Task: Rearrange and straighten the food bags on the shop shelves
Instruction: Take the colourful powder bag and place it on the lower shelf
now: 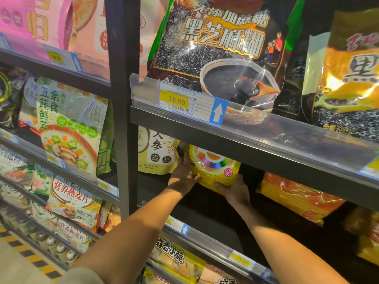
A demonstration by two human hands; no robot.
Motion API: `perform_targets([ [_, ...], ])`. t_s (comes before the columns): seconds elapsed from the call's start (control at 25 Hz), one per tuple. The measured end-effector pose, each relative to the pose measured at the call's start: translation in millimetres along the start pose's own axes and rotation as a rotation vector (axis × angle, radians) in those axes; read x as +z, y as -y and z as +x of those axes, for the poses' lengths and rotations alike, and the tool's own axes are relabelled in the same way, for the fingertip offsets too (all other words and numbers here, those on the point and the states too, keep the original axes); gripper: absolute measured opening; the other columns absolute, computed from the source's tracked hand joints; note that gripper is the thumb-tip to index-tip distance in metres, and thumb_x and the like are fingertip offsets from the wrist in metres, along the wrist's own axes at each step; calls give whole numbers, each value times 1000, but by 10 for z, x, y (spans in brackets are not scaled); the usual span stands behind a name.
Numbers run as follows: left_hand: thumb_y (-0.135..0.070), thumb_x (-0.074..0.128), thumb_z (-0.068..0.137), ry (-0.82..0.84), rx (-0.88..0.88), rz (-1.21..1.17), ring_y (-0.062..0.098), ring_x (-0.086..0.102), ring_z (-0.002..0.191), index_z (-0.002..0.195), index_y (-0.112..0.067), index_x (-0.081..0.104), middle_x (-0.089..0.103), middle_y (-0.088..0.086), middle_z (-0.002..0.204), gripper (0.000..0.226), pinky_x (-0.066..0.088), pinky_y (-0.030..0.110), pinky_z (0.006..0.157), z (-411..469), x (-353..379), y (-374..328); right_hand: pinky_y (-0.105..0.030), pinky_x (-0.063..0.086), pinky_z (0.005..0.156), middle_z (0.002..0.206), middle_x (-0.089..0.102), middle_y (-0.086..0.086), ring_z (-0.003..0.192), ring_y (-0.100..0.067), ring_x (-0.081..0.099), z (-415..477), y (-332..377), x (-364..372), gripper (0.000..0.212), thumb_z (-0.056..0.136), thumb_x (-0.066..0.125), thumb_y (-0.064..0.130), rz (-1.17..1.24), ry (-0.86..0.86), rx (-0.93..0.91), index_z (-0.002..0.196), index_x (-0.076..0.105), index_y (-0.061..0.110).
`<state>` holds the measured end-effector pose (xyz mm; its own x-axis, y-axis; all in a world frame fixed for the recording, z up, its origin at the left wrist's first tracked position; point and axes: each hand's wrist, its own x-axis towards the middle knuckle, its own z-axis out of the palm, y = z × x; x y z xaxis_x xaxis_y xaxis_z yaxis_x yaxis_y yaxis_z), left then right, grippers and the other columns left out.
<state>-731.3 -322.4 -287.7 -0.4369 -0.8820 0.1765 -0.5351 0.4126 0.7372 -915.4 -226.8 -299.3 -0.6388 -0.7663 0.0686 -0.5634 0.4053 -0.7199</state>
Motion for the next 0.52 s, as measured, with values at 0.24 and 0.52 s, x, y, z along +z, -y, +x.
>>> perform_targets([
  [0.24, -28, 79, 88, 34, -12, -29, 31, 40, 146, 164, -15, 0, 22, 13, 165, 110, 37, 33, 115, -47, -61, -26, -47, 57, 94, 138, 61, -10, 124, -33, 61, -49, 4, -13, 84, 77, 82, 54, -28, 15, 2, 142, 44, 16],
  [0.52, -45, 62, 98, 112, -22, 253, 32, 34, 150, 164, -17, -4, 1, 11, 171, 98, 37, 37, 115, -339, -175, -105, -47, 52, 101, 149, 50, -12, 132, -34, 54, -368, -82, -207, 88, 83, 69, 66, -154, 59, 22, 149, 41, 16],
])
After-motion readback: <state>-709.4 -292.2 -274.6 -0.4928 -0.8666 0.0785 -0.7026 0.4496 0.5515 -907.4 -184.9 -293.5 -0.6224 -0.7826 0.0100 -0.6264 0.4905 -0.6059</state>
